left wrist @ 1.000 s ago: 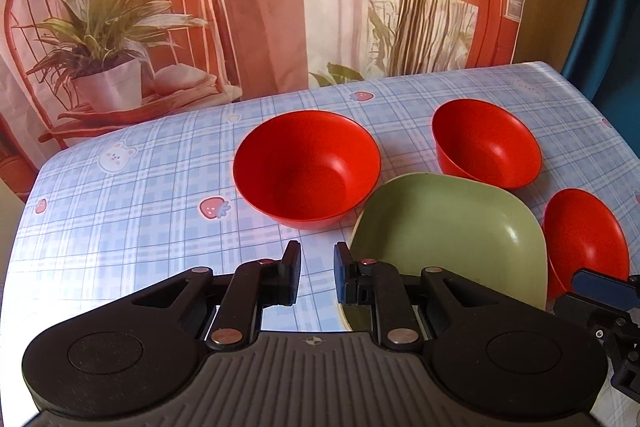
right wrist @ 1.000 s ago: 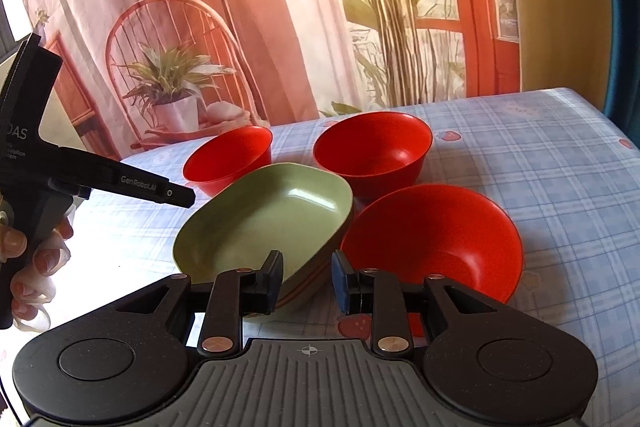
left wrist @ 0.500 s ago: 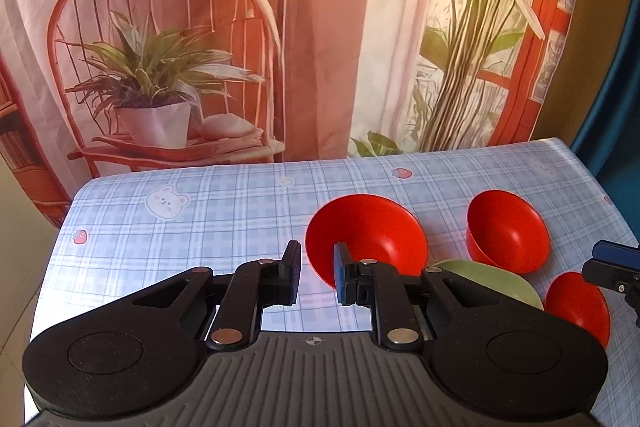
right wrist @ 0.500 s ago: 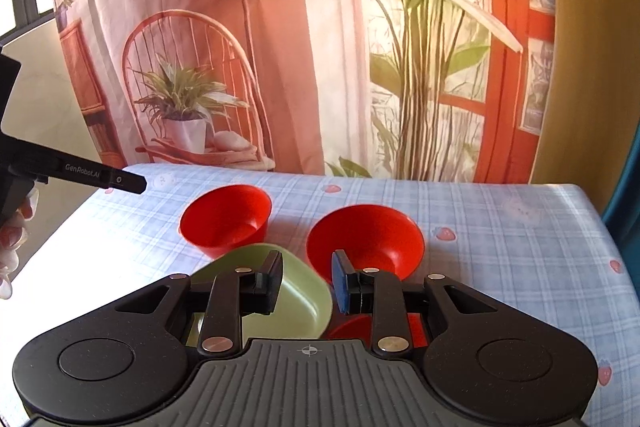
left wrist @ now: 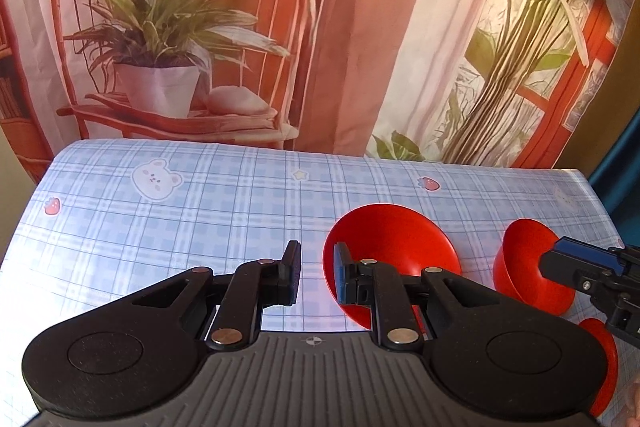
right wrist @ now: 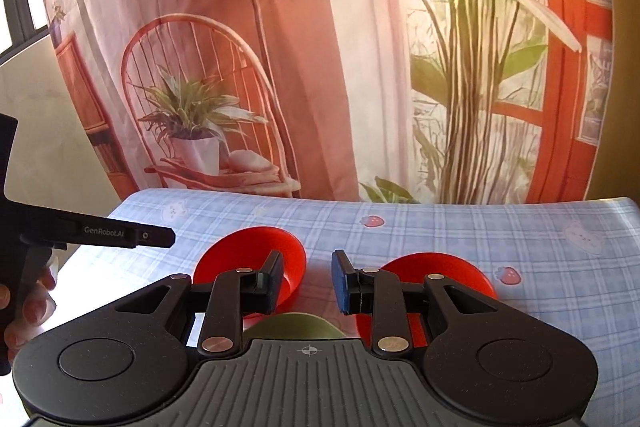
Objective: Organize plates and bowls
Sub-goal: 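Move the right tool to a red bowl while the left tool approaches another red bowl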
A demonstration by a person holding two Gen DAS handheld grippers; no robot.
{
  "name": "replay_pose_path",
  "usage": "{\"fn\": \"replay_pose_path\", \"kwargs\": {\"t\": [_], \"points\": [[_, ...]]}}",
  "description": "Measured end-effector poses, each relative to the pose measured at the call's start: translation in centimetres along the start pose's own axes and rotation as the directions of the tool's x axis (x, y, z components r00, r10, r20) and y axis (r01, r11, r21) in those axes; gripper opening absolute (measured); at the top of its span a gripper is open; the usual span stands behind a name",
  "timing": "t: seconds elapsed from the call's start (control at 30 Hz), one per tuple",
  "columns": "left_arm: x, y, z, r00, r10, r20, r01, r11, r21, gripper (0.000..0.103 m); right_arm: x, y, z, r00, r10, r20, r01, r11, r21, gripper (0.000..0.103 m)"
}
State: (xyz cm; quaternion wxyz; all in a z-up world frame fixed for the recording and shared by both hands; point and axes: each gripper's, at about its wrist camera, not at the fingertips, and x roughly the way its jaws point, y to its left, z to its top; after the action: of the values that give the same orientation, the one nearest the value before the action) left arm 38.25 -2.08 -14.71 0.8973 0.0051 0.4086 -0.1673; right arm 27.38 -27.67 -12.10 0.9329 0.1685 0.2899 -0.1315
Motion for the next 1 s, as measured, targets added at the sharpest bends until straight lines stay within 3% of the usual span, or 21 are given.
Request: {"fn": "replay_pose_path", "kwargs": {"t": [0.43, 0.67, 0.73, 0.77, 1.0], "points": [[4.9, 1.2, -0.3, 0.997, -0.049, -0.056, 0.047, 0.998, -0.047, 0.019, 8.1, 0.8, -1.1, 0.993, -0.001, -0.119, 0.006, 0.999, 0.036, 0.026], [5.8, 0.8, -0.7, 0.993, -0.074, -0.091, 0.071, 0.997, -0.036, 0.017, 9.5, 0.6, -1.4, 0.989, 0.009, -0.15, -0.002, 0.999, 0.046, 0.023], [5.7, 0.8, -0.8, 0.993, -0.08, -0.09, 0.077, 0.996, -0.035, 0.013, 9.7, 0.6, -1.4, 0.987, 0.009, -0.158, -0.002, 0.999, 0.047, 0.011], [5.6, 0.7, -0.8, 0.993, -0.077, -0.089, 0.074, 0.997, -0.03, 0.01, 9.7, 0.6, -1.4, 0.987, 0.009, -0.159, -0.001, 0.999, 0.05, 0.01], [3.1, -0.3, -0.2, 0.996, -0.068, -0.053, 0.069, 0.998, 0.004, 0.01, 8.2, 0.4, -1.0, 0.991, 0.023, -0.132, -0.014, 0.997, 0.073, 0.008]]}}
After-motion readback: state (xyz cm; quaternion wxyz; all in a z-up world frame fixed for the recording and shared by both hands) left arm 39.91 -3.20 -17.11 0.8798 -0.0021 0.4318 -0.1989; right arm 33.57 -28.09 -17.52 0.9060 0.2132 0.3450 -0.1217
